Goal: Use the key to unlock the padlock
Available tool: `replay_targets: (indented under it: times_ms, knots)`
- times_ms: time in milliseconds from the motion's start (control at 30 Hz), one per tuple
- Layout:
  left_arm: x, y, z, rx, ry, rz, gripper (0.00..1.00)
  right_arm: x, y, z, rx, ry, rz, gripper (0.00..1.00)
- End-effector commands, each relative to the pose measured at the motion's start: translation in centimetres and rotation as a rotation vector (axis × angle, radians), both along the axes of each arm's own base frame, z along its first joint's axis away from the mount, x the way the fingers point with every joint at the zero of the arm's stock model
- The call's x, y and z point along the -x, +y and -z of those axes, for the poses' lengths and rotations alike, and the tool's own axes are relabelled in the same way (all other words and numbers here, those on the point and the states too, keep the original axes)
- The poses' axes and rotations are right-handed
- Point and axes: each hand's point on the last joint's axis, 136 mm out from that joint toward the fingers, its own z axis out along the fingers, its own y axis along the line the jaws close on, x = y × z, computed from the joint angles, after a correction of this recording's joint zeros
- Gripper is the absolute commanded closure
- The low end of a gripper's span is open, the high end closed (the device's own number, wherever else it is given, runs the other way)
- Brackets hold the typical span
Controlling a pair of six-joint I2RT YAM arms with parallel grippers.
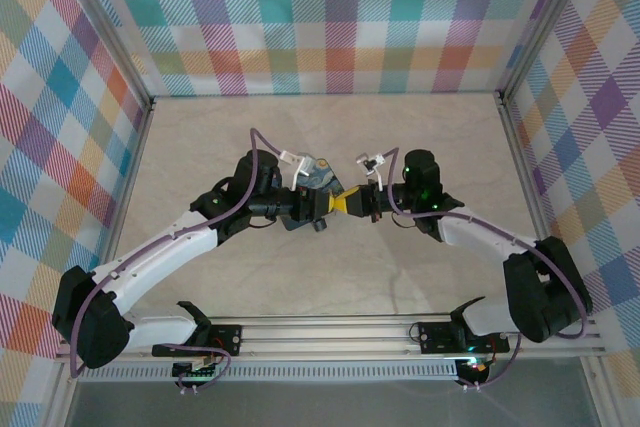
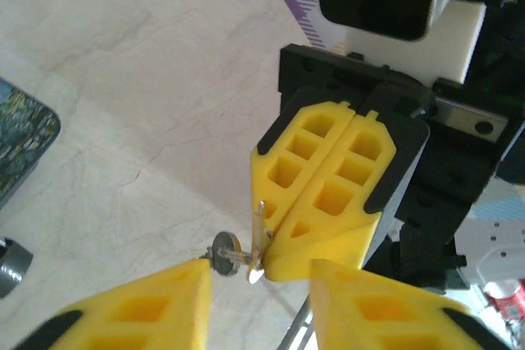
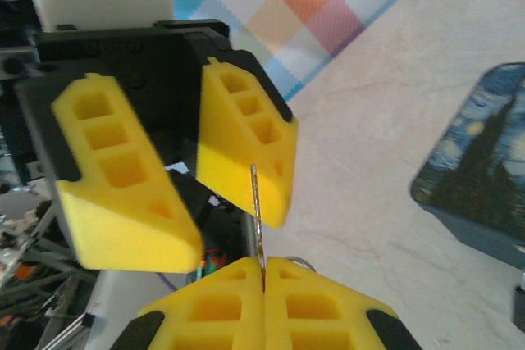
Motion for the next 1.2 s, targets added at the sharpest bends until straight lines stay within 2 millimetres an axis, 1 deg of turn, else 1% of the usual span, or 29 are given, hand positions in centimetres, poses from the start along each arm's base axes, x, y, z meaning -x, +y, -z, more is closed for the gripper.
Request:
replay_targets:
  times_ms: [0,67,100,133,233,300,367,433,533,633,733,867,1167]
  knots:
    - [-0.9,0.9,-0.6,-0.017,0.019,-0.067,0.51,-1.9,-0.9,1.7,0.151,-0.046,0.131,1.00]
    - [-1.4,1.3,-0.7,-0.016,0.063,-0.122,0.44,-2.9,-1.5,2.6,0.219,-0.054,0.199,1.00]
    - [-1.6,1.8,0.0,-0.031,0.126,-0.176,0.42,-3.4,-1.8,2.9,0.243,-0.059,0.231,1.00]
    - [-2.0,2.0,0.1,-0.022,0.183,-0.228,0.41,-3.7,-2.1,3.1,0.265,-0.067,0.262,1.00]
    - [-3.1,1.6,0.8,0.016,0.351,-0.342,0.39,-4.3,-2.7,3.6,0.313,-0.122,0.326,1.00]
    - [-3.8,1.5,1.5,0.034,0.456,-0.428,0.39,-4.3,-2.6,3.8,0.333,-0.169,0.345,1.00]
    - [-4.5,0.9,1.6,0.069,0.518,-0.473,0.39,-4.2,-2.1,4.1,0.361,-0.211,0.358,1.00]
    - [-5.0,0.8,2.3,0.088,0.590,-0.531,0.39,-4.1,-1.6,4.3,0.377,-0.249,0.364,1.00]
    - [-5.3,1.0,3.2,0.076,0.647,-0.595,0.40,-3.9,-0.8,4.2,0.402,-0.307,0.371,1.00]
    - [-5.6,1.6,3.6,0.077,0.658,-0.650,0.43,-3.9,-0.6,4.1,0.422,-0.348,0.385,1.00]
    - [-5.6,1.7,4.1,0.089,0.683,-0.672,0.46,-3.7,-0.3,4.0,0.421,-0.377,0.385,1.00]
    - [-5.4,1.4,4.8,0.084,0.728,-0.676,0.53,-3.6,0.3,4.3,0.442,-0.434,0.392,1.00]
    - [-5.7,1.4,5.5,0.064,0.752,-0.691,0.60,-3.6,2.0,5.1,0.473,-0.521,0.383,0.97]
